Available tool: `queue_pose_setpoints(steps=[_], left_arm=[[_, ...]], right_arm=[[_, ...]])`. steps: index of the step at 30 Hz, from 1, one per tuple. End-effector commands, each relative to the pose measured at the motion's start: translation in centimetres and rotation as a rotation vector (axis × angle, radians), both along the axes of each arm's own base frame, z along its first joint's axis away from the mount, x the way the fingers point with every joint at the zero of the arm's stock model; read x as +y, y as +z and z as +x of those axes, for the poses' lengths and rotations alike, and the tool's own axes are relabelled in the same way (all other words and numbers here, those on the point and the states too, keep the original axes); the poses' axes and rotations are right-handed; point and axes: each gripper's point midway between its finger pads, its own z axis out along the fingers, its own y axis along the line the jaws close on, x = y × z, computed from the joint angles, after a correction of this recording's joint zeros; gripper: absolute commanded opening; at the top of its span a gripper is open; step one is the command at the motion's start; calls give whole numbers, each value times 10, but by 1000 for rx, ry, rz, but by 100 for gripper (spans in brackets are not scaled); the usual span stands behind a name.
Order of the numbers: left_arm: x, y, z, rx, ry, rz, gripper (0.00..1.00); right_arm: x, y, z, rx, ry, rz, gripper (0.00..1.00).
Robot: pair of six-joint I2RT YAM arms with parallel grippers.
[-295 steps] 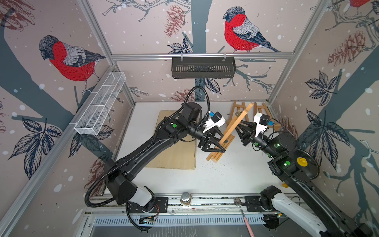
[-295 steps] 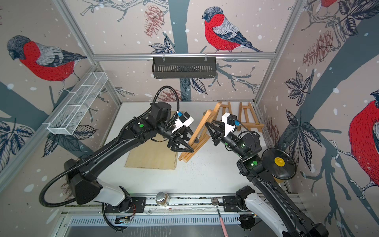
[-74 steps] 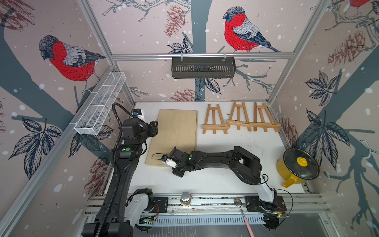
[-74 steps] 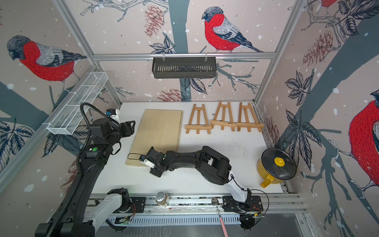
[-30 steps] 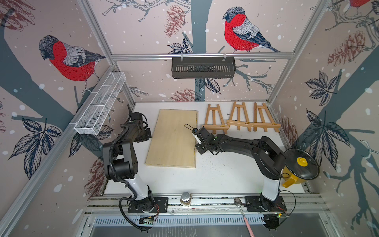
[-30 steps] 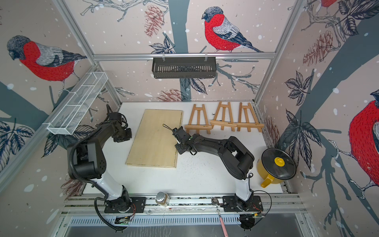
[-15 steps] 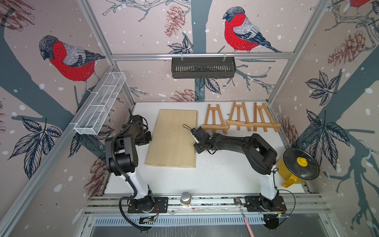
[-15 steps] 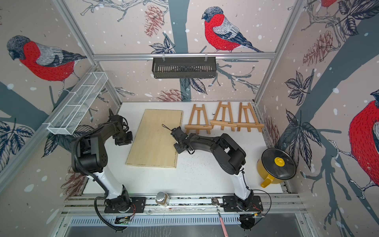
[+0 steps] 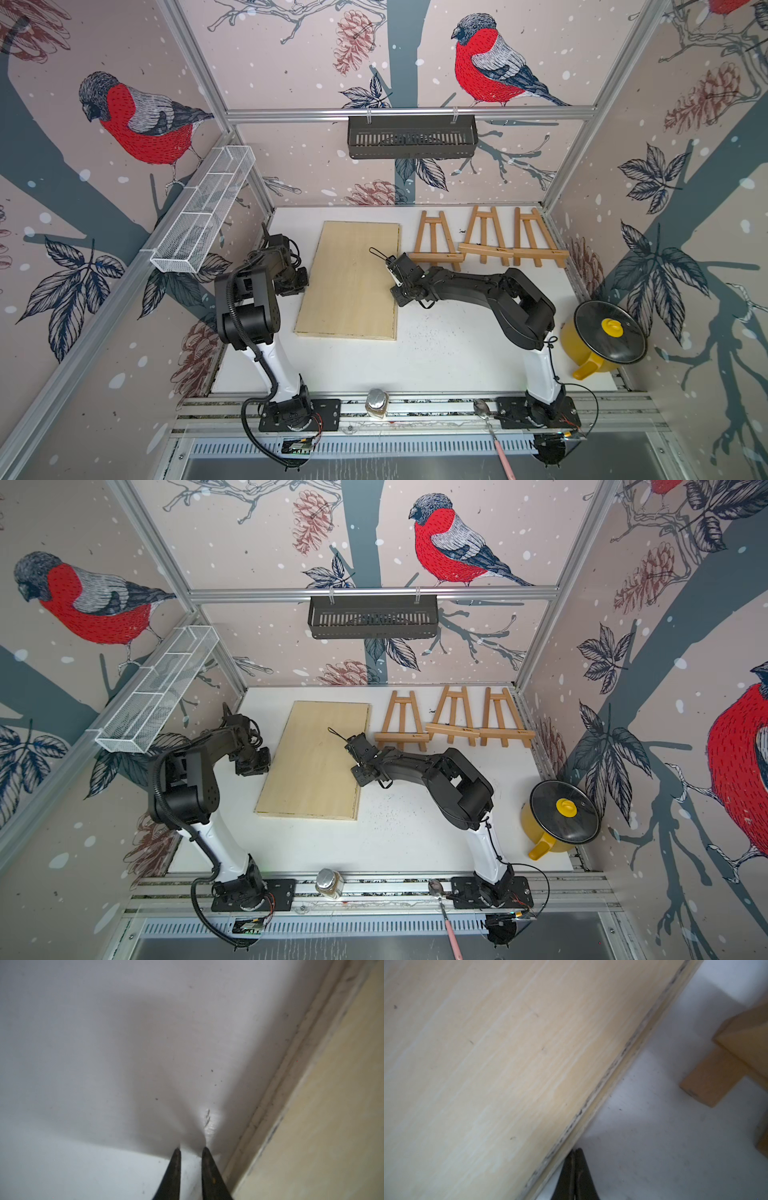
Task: Disassemble the easel
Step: Adjust the drawing board.
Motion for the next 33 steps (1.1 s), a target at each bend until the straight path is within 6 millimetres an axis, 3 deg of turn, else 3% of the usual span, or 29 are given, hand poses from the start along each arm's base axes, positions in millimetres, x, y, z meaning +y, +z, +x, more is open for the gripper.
queue_pose_setpoints(steps=[1, 16, 33], left_arm=[[-5, -5, -5, 28, -15, -33, 20], [-18, -17, -7, 52, -32, -111, 20], [-24, -16, -6, 49, -45, -146, 20]], right_arm=[[0, -5, -2, 18, -1, 0, 6], [0, -10, -2, 49, -2, 20, 6], [12, -15, -5, 64, 19, 15, 6]])
